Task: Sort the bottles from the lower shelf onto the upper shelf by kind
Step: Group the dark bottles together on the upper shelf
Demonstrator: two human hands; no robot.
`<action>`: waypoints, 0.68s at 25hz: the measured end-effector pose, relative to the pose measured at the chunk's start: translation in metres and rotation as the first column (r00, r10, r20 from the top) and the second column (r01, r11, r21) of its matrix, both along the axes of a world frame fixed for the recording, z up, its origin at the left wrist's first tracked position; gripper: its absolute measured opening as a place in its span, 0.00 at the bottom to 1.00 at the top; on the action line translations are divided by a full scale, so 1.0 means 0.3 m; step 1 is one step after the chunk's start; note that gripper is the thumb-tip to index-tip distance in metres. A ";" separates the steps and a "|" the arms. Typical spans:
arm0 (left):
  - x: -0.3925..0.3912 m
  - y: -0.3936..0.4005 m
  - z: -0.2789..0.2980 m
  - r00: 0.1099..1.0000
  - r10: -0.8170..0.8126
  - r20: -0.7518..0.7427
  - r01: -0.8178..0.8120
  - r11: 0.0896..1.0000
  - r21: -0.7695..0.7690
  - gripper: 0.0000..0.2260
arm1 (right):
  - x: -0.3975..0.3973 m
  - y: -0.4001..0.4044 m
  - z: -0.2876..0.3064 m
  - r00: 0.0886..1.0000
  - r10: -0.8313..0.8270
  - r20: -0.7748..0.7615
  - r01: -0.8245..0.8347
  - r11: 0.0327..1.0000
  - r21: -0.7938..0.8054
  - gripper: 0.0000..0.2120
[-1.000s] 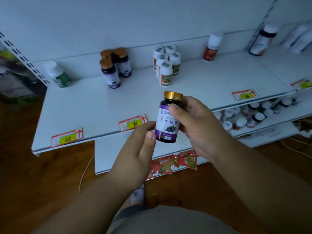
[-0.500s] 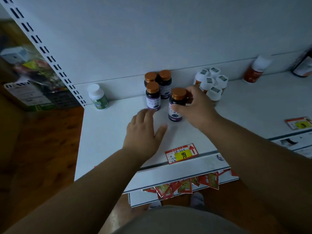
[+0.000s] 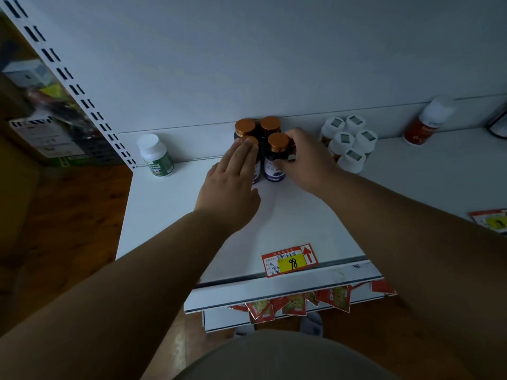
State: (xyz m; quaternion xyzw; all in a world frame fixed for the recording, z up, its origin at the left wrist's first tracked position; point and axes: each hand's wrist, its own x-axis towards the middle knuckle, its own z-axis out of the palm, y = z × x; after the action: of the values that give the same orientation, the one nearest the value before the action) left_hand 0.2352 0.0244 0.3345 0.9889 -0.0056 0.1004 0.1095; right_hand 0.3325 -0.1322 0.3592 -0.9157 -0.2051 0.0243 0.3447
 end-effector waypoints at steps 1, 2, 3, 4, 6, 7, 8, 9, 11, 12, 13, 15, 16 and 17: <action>0.001 0.000 0.002 1.000 -0.002 -0.004 0.002 1.000 -0.005 0.35 | 0.001 0.005 0.003 1.000 0.007 0.003 -0.007 1.000 -0.013 0.19; 0.002 0.001 0.003 1.000 -0.007 -0.008 0.007 1.000 -0.006 0.35 | 0.000 0.010 0.005 1.000 0.011 0.009 -0.010 1.000 -0.025 0.18; 0.003 0.002 0.003 1.000 -0.021 -0.014 0.021 1.000 -0.006 0.36 | -0.006 0.013 0.007 1.000 -0.001 0.006 0.001 0.999 -0.035 0.18; 0.000 0.004 0.005 0.999 -0.030 -0.018 0.030 1.000 -0.005 0.36 | -0.012 0.014 0.006 1.000 -0.017 -0.011 0.016 0.999 -0.034 0.21; -0.016 0.011 0.010 0.999 -0.047 0.008 0.047 0.999 -0.001 0.36 | -0.042 0.006 0.010 0.997 -0.066 -0.051 0.064 0.997 -0.036 0.32; -0.031 0.011 0.012 0.996 -0.064 0.054 0.064 0.998 0.002 0.36 | -0.066 -0.005 0.014 0.994 -0.092 -0.051 0.089 0.994 -0.057 0.37; -0.050 0.005 0.015 0.990 -0.084 0.116 0.084 0.996 0.006 0.35 | -0.096 -0.019 0.018 0.994 -0.109 -0.026 0.106 0.991 -0.086 0.39; -0.078 -0.009 0.017 0.980 -0.103 0.173 0.103 0.995 0.009 0.34 | -0.138 -0.042 0.026 0.993 -0.114 0.017 0.116 0.986 -0.118 0.38; -0.150 -0.060 0.015 0.973 -0.113 0.201 0.119 0.993 -0.018 0.32 | -0.232 -0.096 0.042 0.988 -0.080 0.132 0.097 0.987 -0.125 0.33; -0.187 -0.095 0.017 0.976 -0.118 0.185 0.128 0.991 -0.043 0.31 | -0.279 -0.131 0.051 0.979 -0.066 0.195 0.089 0.990 -0.112 0.30; -0.222 -0.131 0.017 0.977 -0.131 0.166 0.142 0.988 -0.059 0.30 | -0.321 -0.167 0.056 0.966 -0.059 0.253 0.087 0.991 -0.102 0.27; -0.278 -0.204 0.005 0.976 -0.164 0.142 0.176 0.981 -0.079 0.28 | -0.384 -0.237 0.055 0.943 -0.065 0.326 0.096 0.992 -0.079 0.24; -0.300 -0.240 -0.001 0.974 -0.180 0.134 0.192 0.978 -0.085 0.27 | -0.409 -0.270 0.055 0.937 -0.072 0.341 0.098 0.993 -0.061 0.22; -0.325 -0.289 -0.008 0.972 -0.197 0.126 0.208 0.974 -0.085 0.27 | -0.442 -0.312 0.060 0.937 -0.082 0.340 0.101 0.994 -0.037 0.21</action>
State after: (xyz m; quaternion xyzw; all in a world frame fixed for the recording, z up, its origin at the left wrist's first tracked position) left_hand 0.1376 -0.0621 0.3320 0.9691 -0.1080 0.1463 0.1668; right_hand 0.2000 -0.2259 0.3771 -0.9239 -0.2176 -0.1435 0.2802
